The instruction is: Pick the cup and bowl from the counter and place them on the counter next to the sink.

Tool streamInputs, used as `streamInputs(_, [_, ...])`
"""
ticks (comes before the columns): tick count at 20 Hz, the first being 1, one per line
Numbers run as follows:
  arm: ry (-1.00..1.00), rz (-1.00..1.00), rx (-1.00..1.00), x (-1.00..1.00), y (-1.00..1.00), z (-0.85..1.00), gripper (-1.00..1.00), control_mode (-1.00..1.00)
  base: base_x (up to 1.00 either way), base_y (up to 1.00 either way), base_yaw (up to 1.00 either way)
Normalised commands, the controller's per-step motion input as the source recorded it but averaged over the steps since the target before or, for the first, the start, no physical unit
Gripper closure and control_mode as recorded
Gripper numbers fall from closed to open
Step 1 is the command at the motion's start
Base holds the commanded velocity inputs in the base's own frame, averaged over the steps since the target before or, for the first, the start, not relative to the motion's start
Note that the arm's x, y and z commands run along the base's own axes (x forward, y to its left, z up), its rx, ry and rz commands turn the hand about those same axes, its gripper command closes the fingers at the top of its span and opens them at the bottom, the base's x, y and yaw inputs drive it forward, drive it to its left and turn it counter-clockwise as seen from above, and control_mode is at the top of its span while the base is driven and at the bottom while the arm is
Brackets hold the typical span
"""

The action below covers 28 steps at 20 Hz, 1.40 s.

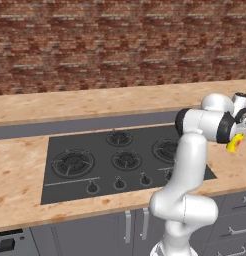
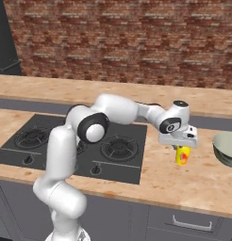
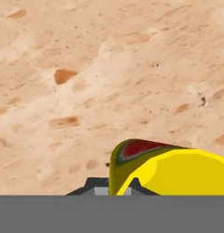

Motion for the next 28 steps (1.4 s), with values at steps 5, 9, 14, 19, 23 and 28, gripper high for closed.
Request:
streamInputs(5, [-0.1, 0.0, 0.0, -0.31, 0.01, 0.53, 1.0, -1.0, 0.0, 0.0, 0.0])
streamInputs(9, [-0.1, 0.0, 0.0, -0.46, 0.01, 0.61, 1.0, -1.0, 0.0, 0.0, 0.0])
streamInputs(14, [-0.07, 0.01, 0.0, -0.36, 0.32, 0.43, 1.0, -1.0, 0.0, 0.0, 0.0])
streamInputs(19, [-0.05, 0.02, -0.01, -0.25, 0.62, 0.45, 1.0, -1.0, 0.0, 0.0, 0.0])
streamInputs(23, [-0.04, 0.01, -0.03, -0.37, 0.69, 0.61, 1.0, -1.0, 0.0, 0.0, 0.0])
streamInputs(28, [-0.02, 0.01, -0.04, -0.56, 0.68, 0.6, 1.0, -1.0, 0.0, 0.0, 0.0])
